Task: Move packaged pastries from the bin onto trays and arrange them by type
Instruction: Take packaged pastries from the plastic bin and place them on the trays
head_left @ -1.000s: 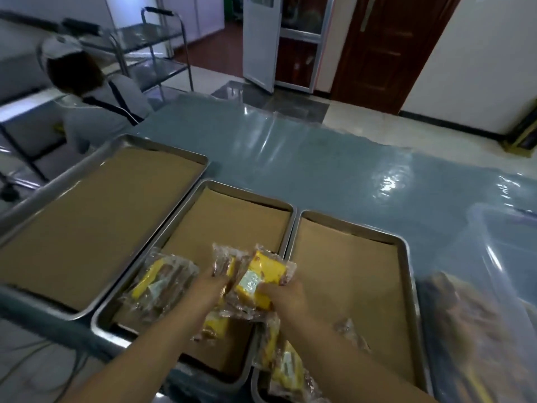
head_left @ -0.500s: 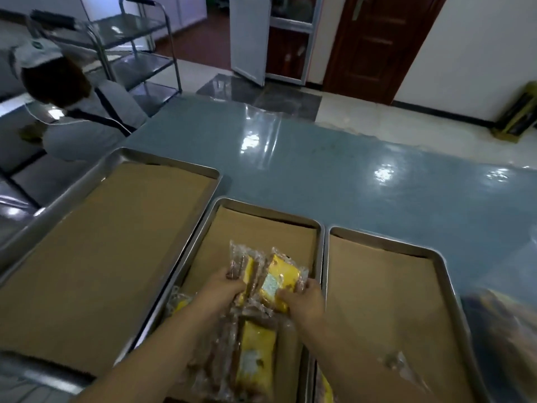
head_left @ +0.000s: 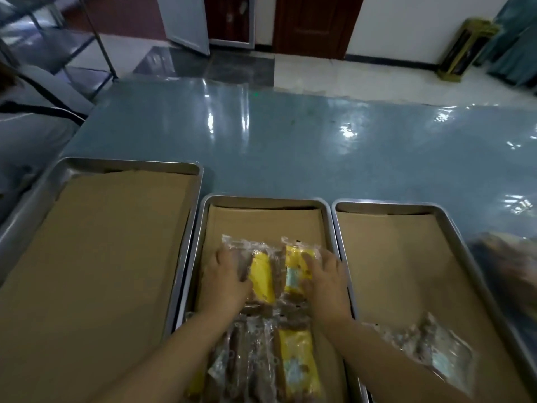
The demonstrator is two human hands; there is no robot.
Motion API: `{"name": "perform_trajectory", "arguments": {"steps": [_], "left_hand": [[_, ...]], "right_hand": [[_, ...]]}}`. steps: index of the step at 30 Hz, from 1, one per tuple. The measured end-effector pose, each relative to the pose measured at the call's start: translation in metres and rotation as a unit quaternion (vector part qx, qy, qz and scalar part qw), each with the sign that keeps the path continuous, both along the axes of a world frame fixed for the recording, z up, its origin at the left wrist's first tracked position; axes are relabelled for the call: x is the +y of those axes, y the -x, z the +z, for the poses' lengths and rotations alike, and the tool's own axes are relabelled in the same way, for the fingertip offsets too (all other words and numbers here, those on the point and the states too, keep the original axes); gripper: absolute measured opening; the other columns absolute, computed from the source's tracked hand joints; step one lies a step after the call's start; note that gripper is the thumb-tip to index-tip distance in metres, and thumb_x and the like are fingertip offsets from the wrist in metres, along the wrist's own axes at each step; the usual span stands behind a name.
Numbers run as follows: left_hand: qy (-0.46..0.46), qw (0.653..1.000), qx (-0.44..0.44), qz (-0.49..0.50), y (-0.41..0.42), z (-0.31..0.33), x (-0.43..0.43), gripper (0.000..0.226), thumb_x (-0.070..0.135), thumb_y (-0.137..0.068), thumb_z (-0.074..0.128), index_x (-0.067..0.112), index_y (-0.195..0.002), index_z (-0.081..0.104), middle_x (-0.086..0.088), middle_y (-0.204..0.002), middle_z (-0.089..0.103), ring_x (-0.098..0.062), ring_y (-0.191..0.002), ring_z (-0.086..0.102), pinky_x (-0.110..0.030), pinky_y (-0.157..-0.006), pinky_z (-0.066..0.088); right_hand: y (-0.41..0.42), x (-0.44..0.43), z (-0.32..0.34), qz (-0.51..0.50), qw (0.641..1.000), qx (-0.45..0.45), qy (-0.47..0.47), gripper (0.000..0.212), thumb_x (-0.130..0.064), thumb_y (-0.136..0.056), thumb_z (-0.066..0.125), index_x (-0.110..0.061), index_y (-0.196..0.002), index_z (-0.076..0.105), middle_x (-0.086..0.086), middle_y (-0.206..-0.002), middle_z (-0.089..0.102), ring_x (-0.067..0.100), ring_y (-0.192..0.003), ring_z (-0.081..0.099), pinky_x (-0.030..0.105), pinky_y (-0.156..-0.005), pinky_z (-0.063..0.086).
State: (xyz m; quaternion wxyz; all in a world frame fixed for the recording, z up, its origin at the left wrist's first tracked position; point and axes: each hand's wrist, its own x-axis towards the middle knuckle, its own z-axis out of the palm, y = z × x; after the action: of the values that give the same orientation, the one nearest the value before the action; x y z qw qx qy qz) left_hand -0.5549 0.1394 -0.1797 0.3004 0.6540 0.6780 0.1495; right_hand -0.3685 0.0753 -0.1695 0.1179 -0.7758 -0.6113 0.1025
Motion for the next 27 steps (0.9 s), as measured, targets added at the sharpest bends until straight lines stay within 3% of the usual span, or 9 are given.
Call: {"name": "perform_trajectory", "arguments": {"steps": [4,9,12,14,17,21,24,27], "left_hand": [[-0.037,0.991,0.100,-0.080,-0.003,0.005,0.001,0.091,0.033,-0.074,0.070,0.021,-0.146,0.017,-0.009,-0.150,0.022,-0.030,-0.133,0.022,-0.043,-0.107,0.028],[-0.083,0.983,0.109,-0.126,-0.020,0.022,-0.005,0.073,0.031,-0.080,0.060,0.030,-0.143,0.024,-0.004,-0.151,0.020,-0.025,-0.139,0.016,-0.042,-0.108,0.028],[-0.076,0.985,0.070,-0.139,-0.046,0.038,-0.007,0.065,0.033,-0.083,0.062,0.032,-0.140,0.031,0.000,-0.146,0.029,-0.021,-0.137,0.020,-0.040,-0.109,0.027],[-0.075,0.984,0.030,-0.161,-0.066,0.049,-0.012,0.061,0.029,-0.083,0.063,0.028,-0.138,0.037,0.003,-0.141,0.036,-0.018,-0.132,0.025,-0.036,-0.108,0.027],[-0.096,0.977,-0.044,-0.185,-0.097,0.068,-0.021,0.054,0.018,-0.082,0.065,0.023,-0.132,0.046,0.004,-0.132,0.043,-0.017,-0.123,0.037,-0.033,-0.103,0.034],[-0.166,0.955,-0.123,-0.213,-0.155,0.106,-0.041,0.036,0.015,-0.083,0.061,0.025,-0.117,0.057,0.008,-0.122,0.049,-0.011,-0.112,0.048,-0.028,-0.092,0.041],[-0.191,0.936,-0.187,-0.230,-0.211,0.142,-0.065,0.029,0.014,-0.082,0.059,0.034,-0.102,0.056,0.018,-0.110,0.050,0.003,-0.095,0.051,-0.024,-0.082,0.045],[-0.207,0.912,-0.254,-0.248,-0.269,0.174,-0.097,0.032,0.010,-0.081,0.060,0.037,-0.098,0.055,0.022,-0.100,0.051,0.005,-0.091,0.052,-0.025,-0.079,0.048]], "right_hand": [[-0.008,-0.005,-0.003,0.048,0.997,-0.005,0.064,0.068,0.000,-0.076,0.065,-0.026,-0.134,0.041,-0.002,-0.135,0.042,0.017,-0.117,0.043,0.024,-0.090,0.042],[-0.022,-0.012,0.000,0.066,0.992,0.062,0.087,0.075,-0.018,-0.073,0.075,-0.024,-0.138,0.038,-0.004,-0.142,0.034,0.019,-0.119,0.047,0.029,-0.093,0.047],[-0.030,-0.013,0.013,0.079,0.992,0.097,0.029,0.073,-0.035,-0.076,0.069,-0.023,-0.140,0.035,-0.001,-0.141,0.038,0.018,-0.114,0.053,0.030,-0.091,0.049],[-0.038,-0.015,0.025,0.085,0.993,0.078,-0.031,0.058,-0.028,-0.081,0.065,-0.022,-0.135,0.044,0.001,-0.133,0.047,0.017,-0.107,0.058,0.026,-0.087,0.050],[-0.061,-0.025,0.053,0.067,0.993,0.042,-0.083,0.043,-0.015,-0.084,0.057,-0.022,-0.126,0.050,-0.002,-0.123,0.053,0.011,-0.093,0.058,0.009,-0.070,0.039],[-0.102,-0.054,0.105,0.017,0.988,0.035,-0.149,0.041,-0.010,-0.084,0.055,-0.021,-0.124,0.052,0.001,-0.111,0.059,0.018,-0.083,0.059,0.024,-0.063,0.042],[-0.143,-0.086,0.147,-0.005,0.978,0.008,-0.209,0.040,-0.009,-0.082,0.058,-0.018,-0.121,0.057,0.002,-0.109,0.065,0.019,-0.092,0.061,0.026,-0.072,0.045],[-0.192,-0.125,0.184,-0.033,0.967,-0.005,-0.252,0.040,-0.013,-0.080,0.055,-0.023,-0.119,0.055,-0.003,-0.109,0.063,0.011,-0.097,0.052,0.023,-0.075,0.039]]}}
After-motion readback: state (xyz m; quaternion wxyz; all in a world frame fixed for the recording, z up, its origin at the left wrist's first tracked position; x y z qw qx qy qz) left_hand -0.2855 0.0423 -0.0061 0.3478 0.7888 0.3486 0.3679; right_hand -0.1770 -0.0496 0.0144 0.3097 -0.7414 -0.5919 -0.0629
